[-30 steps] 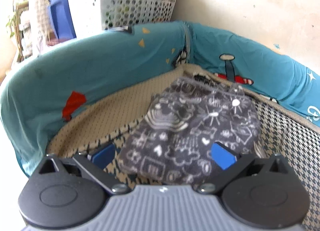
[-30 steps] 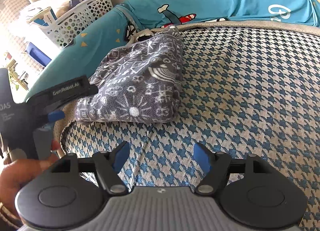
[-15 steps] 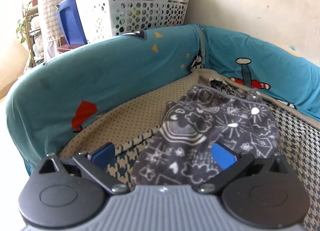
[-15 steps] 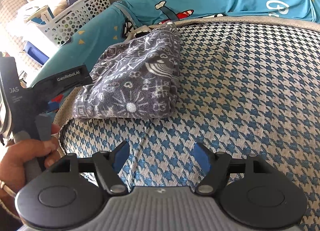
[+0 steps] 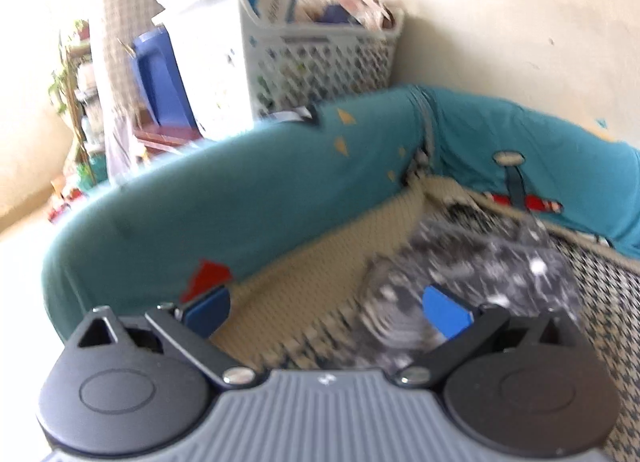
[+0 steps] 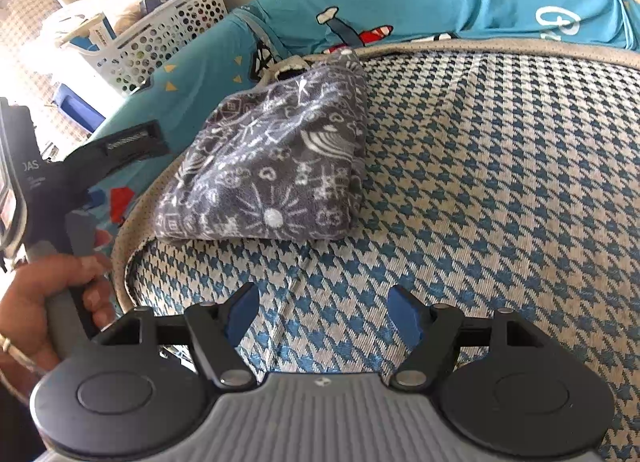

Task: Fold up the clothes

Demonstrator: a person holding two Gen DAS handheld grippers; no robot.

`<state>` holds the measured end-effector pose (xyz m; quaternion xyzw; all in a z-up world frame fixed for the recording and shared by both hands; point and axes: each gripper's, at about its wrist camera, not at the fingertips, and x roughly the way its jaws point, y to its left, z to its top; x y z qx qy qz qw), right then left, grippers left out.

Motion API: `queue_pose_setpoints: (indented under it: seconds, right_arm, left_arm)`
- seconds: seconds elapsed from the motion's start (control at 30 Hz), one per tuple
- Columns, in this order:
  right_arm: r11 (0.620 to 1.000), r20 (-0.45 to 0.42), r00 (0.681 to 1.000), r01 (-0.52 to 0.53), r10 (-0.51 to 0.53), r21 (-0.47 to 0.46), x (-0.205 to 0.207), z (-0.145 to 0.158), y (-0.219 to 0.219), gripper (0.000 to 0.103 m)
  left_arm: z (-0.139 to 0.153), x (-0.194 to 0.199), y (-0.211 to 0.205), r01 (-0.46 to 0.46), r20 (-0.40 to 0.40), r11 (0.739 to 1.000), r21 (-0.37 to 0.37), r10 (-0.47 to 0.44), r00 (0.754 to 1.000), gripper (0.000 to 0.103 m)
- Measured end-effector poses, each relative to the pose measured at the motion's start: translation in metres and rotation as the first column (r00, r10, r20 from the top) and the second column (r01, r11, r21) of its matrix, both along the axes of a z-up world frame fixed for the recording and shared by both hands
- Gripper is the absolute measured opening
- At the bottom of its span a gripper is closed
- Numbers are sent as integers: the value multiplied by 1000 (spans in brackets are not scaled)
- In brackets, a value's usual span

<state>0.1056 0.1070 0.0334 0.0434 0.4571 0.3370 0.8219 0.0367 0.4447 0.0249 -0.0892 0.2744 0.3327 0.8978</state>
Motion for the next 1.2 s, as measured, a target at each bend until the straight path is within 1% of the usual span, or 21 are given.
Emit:
queue_pose_setpoints:
  seconds: [0.1, 0.2, 0.3, 0.4, 0.47, 0.63, 0.7, 0.73, 0.83, 0.9, 1.0, 1.2]
  right_arm:
    - [1000, 18, 1000, 6, -6, 11, 1, 5, -2, 71]
    - [1000, 12, 1000, 16, -16, 26, 3, 7, -3, 71]
    - [999, 7, 1000, 21, -21, 30, 4, 7, -5, 71]
    - [999, 4, 1000, 15, -15, 32, 4, 7, -7, 71]
    - [999, 0, 1000, 8, -8, 33, 2, 8, -7, 71]
    - [999, 1, 1000, -9, 9, 40, -5, 14, -5, 71]
    - [1000, 4, 1000, -10, 10, 24, -8, 16, -4, 72]
    - [1000, 5, 1000, -8, 8, 18, -9, 16, -4, 72]
    - [1000, 5, 1000, -3, 3, 2, -12, 16, -4, 72]
    - [1000, 4, 1000, -4, 4, -3, -12, 15, -4, 72]
    - [1000, -2, 1000, -6, 6, -7, -13, 12, -5, 72]
    - [1000, 3, 1000, -8, 9, -9, -14, 13, -6, 72]
  left_arm:
    - [13, -12, 18, -14, 34, 1000, 20, 14, 999, 103]
    - [21, -26, 32, -33, 55, 999, 30, 31, 998, 103]
    - [23, -40, 33, -22, 52, 1000, -8, 23, 998, 103]
    - [20, -49, 21, 31, 14, 996, -82, -30, 999, 103]
    - [18, -53, 5, 80, -9, 990, -117, -81, 997, 103]
    - [15, -60, -40, 182, -52, 971, -157, -192, 980, 103]
    - [12, -62, -57, 223, -72, 964, -146, -236, 969, 103]
    - [10, -62, -65, 232, -91, 964, -127, -244, 965, 103]
    - [0, -61, -87, 243, -170, 967, -72, -252, 953, 103]
    - [-6, -62, -99, 244, -207, 969, -47, -248, 946, 103]
    - [-10, -63, -109, 250, -218, 967, -47, -255, 942, 103]
    - [-10, -66, -113, 227, -203, 971, -72, -237, 950, 103]
